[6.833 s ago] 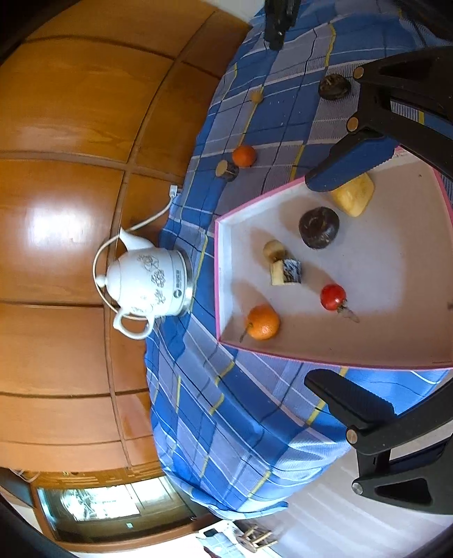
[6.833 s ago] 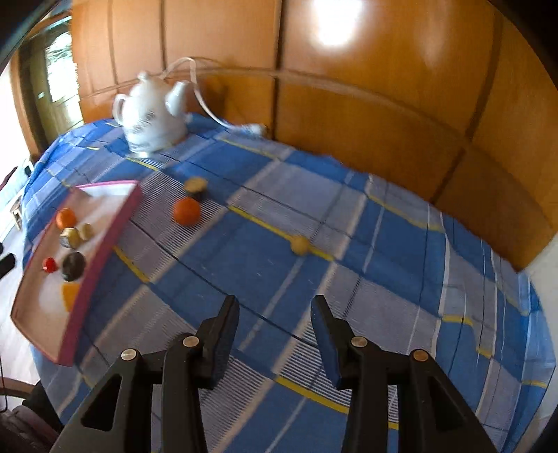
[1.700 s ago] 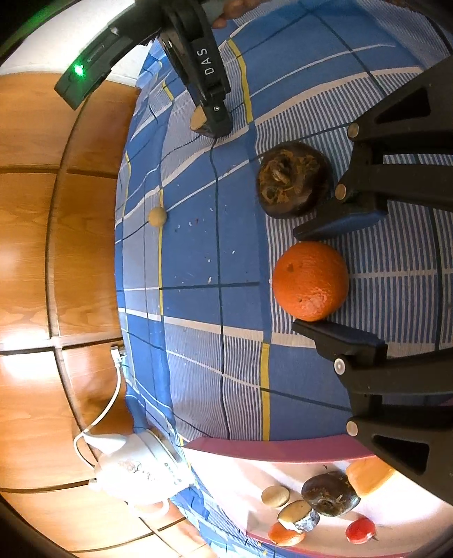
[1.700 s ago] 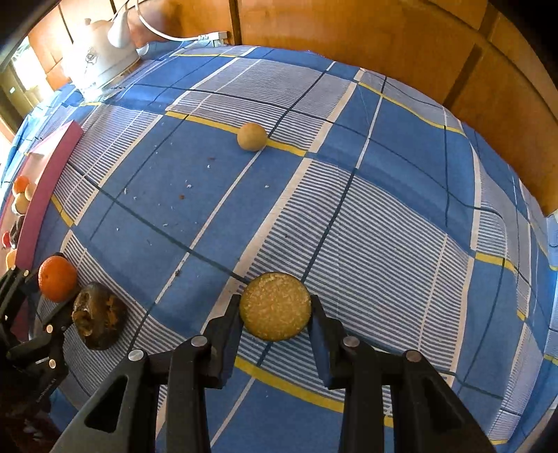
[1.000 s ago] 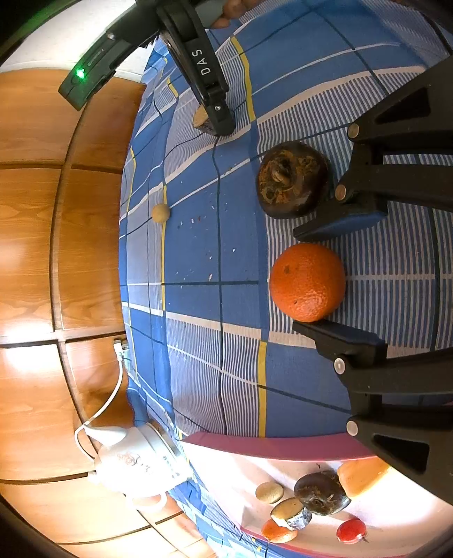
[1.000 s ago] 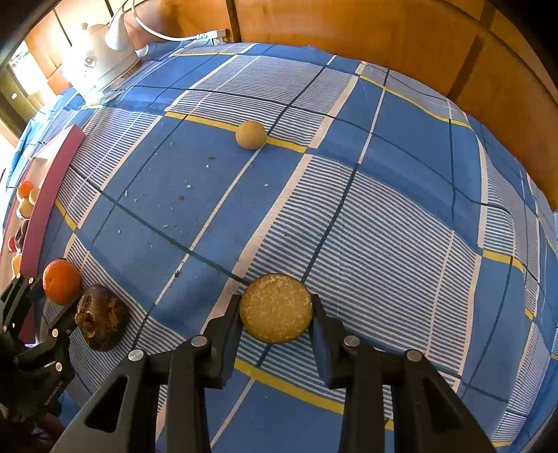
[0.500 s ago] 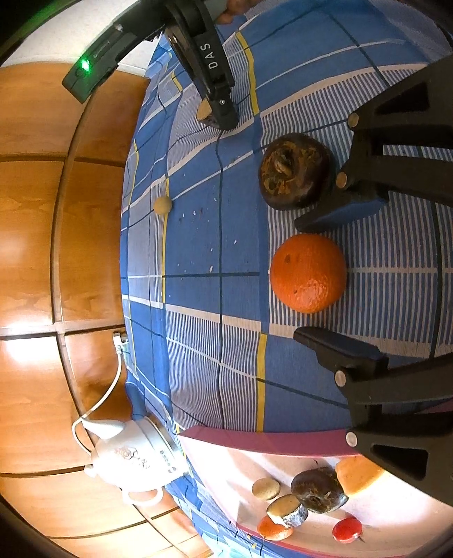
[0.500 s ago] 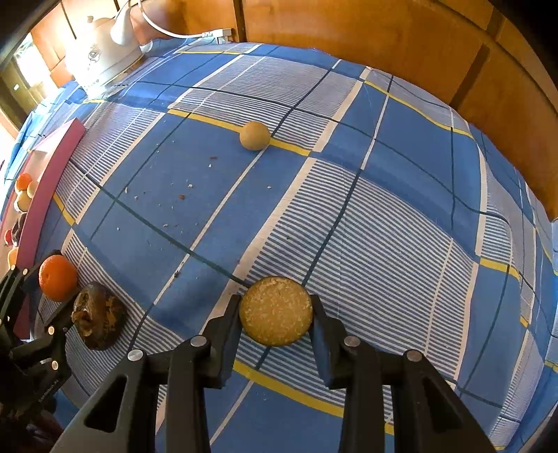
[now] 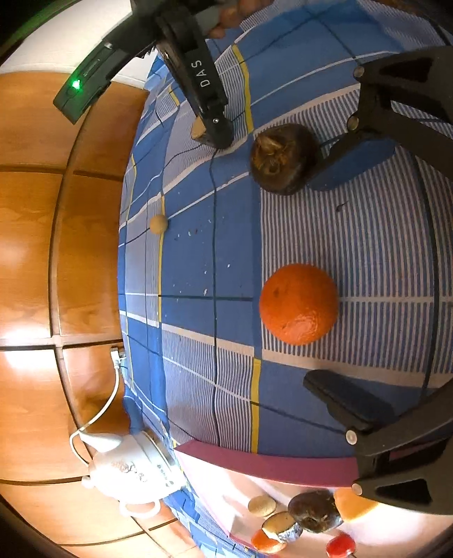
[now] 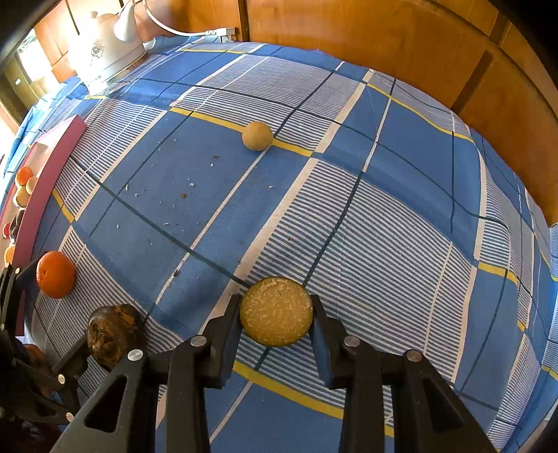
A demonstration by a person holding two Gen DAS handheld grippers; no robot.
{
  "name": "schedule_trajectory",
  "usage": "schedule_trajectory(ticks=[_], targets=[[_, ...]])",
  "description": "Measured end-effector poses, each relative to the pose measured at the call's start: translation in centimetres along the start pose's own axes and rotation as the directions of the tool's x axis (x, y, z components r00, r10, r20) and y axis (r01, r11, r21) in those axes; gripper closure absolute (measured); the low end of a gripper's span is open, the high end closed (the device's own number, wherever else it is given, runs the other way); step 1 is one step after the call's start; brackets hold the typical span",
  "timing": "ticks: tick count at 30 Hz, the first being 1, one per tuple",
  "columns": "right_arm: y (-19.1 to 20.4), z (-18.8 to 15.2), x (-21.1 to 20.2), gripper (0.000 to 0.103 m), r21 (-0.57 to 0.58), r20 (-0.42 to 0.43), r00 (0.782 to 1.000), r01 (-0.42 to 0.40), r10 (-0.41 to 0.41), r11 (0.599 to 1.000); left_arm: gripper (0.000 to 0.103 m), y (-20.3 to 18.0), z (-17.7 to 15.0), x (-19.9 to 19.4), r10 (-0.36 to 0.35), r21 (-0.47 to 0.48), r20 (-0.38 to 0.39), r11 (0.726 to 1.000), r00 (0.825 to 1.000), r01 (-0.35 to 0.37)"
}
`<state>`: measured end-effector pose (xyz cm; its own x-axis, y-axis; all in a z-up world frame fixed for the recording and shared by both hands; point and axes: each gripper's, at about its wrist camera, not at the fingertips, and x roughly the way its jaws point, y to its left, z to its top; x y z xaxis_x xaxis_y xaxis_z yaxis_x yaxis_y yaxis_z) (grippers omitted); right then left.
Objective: Organize fruits
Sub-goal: 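Carry the orange toward the tray with the left tool while the right tool holds the disc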
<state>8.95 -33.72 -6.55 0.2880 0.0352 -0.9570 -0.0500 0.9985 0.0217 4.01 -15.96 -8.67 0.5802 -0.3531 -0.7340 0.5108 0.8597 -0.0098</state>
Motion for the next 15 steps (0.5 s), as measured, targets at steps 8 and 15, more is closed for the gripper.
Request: schedule_trajectory(ticks=[8,15], targets=[[0.1,0.4,0.2,0.066,-0.021,-0.006,1.000,0.007,-0.007,1.000,0.000,0.2,0.7,-1.4,-0.006,-0.026,-0.001,1.000,1.000,0.006],[0.7,0.6,0.3,0.066,-0.041,-0.007,1.000,0.021,-0.021,0.999,0.008,2.2,1.5,-2.5,0.016,-0.063,-0.040,0.998,0.999,-0.019]])
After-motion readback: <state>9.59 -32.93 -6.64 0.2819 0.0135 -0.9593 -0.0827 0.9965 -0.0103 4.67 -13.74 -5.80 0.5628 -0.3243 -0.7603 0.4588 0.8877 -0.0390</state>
